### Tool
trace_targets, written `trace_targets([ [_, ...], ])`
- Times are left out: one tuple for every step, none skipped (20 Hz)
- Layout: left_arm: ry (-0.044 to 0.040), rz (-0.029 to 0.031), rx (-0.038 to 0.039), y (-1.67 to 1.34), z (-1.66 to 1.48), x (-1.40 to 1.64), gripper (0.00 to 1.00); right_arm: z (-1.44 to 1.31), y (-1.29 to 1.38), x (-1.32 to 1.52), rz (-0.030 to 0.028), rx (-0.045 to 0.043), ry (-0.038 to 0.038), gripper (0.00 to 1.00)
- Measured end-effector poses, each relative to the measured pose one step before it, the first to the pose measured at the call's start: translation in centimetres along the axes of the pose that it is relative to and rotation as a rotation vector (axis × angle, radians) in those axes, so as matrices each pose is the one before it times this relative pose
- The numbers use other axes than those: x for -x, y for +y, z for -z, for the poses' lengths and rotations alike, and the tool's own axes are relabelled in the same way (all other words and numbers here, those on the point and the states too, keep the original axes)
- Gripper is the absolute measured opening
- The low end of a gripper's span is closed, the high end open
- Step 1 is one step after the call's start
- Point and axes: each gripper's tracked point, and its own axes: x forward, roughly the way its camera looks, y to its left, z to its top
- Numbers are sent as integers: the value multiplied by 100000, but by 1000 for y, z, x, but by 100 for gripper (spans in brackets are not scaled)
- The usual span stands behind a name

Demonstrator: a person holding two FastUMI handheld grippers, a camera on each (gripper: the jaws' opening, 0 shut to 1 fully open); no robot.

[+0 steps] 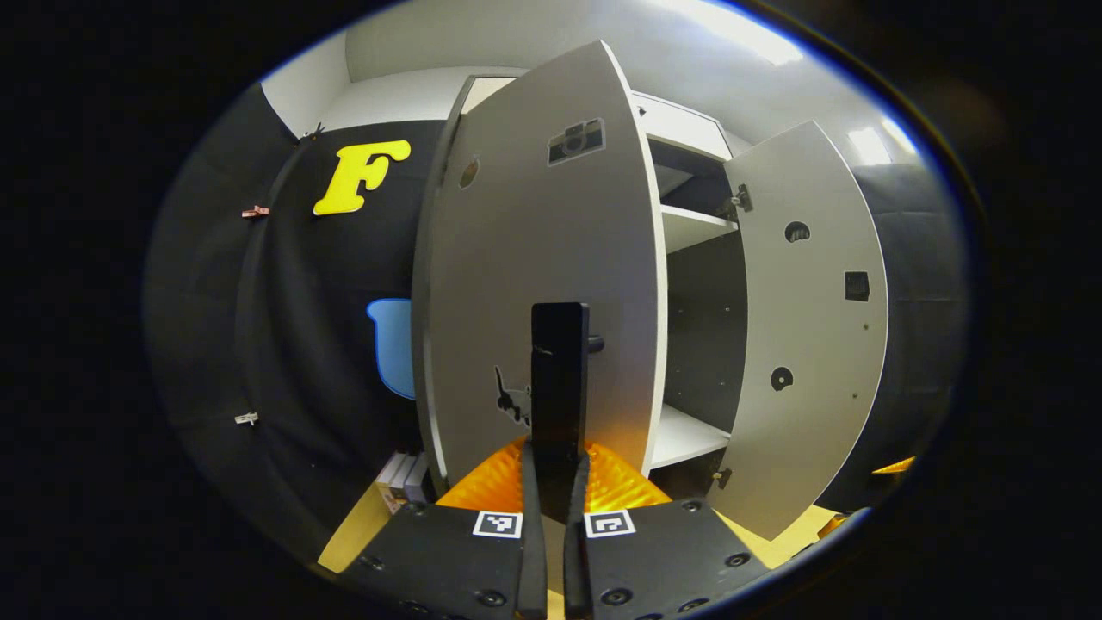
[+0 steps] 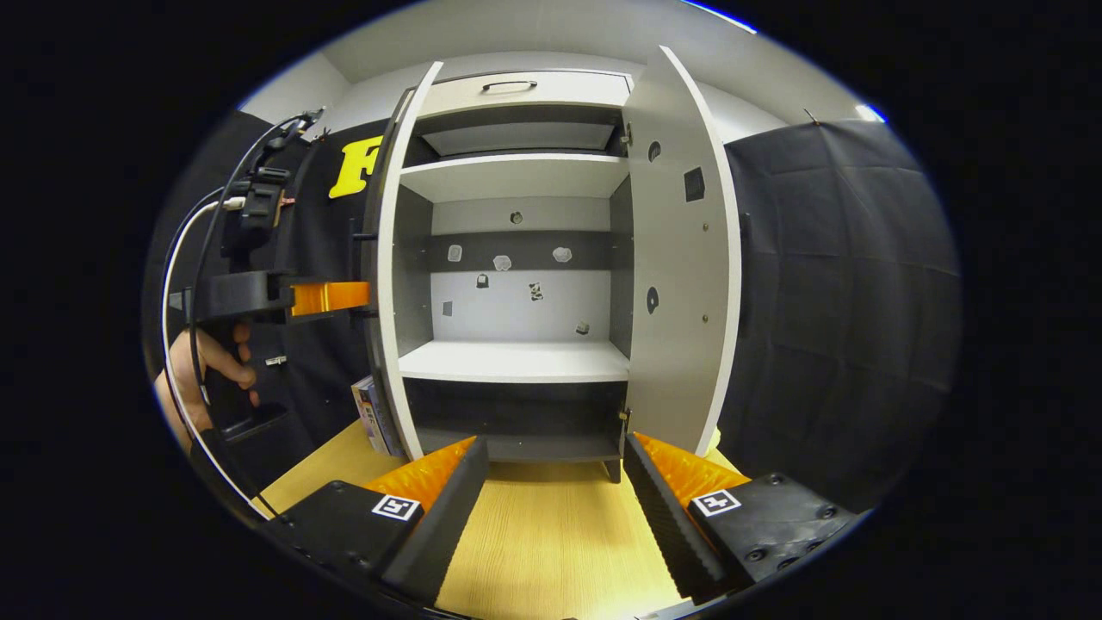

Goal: Open the right door of the double-door shoe cabinet with the right hand, and open the left door with the left hand.

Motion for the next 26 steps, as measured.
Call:
trace_targets([
  [-298,-501,-585,215,-56,140,12,128,6,-78,-43,45,360,99],
  [-282,-409,-425,284,-74,58,13,147,95,65,-13,-12,10,99],
  [-216,-746,682,202,-49,38,12,84,96,43,-155,-79,-158,99],
  [-541,-1271,712,-74,20,81,12,173,129,-10,-183,-29,91,99],
  [-359,-1103,-558,157,-19,30,12,235,111,-30,-385,-16,466,99],
  [-7,-353,-1407,332,-18,88,12,209,226,-65,-466,46,605,99],
  [187,235,-1400,348,-7,98,12,110,202,27,-412,191,220,99],
  [107,277,-354,301,33,76,12,-87,88,125,89,422,-389,99],
  [-178,-34,886,117,-31,191,12,-102,-26,163,264,368,-619,99],
  [-361,-452,1213,-32,-59,50,12,30,-62,74,303,232,-327,99],
  [-29,-560,451,59,26,-42,12,79,-136,39,400,-171,27,99],
  [17,-756,-499,171,75,-79,12,128,-96,126,295,-438,266,99],
  [-107,-1160,-887,472,-74,155,12,137,-154,145,558,-428,250,99],
  [-28,-1615,-886,635,54,51,12,209,-202,169,576,-254,365,99],
  [-568,-1480,-435,598,-55,114,11,251,-91,235,527,-233,523,99],
  [-2008,-2070,567,507,-330,-183,11,288,-26,156,227,291,743,99],
  [-678,-2582,774,624,-41,-312,10,161,107,122,23,761,362,99],
  [-102,-2670,56,506,104,-238,7,155,134,187,-132,886,-137,99],
  [31,-3887,-1670,1109,-76,-19,6,95,235,202,-226,714,-129,99],
  [-238,2943,1090,342,-25,-94,5,112,276,150,-451,403,151,99],
  [-158,4918,4294,-1051,-265,306,5,96,211,61,-594,238,151,99],
  [172,2382,3721,-1448,127,-151,5,66,192,33,-385,302,261,99],
  [-265,132,1635,-741,102,116,5,-28,433,-42,-385,245,319,99],
  [148,-1243,-395,395,228,288,5,-127,245,-64,-350,97,251,99],
  [985,-1345,-2182,551,251,350,5,-209,-83,15,-217,-32,-222,99],
  [1353,-659,-2122,589,217,307,5,-423,23,-52,-150,233,-773,99],
])
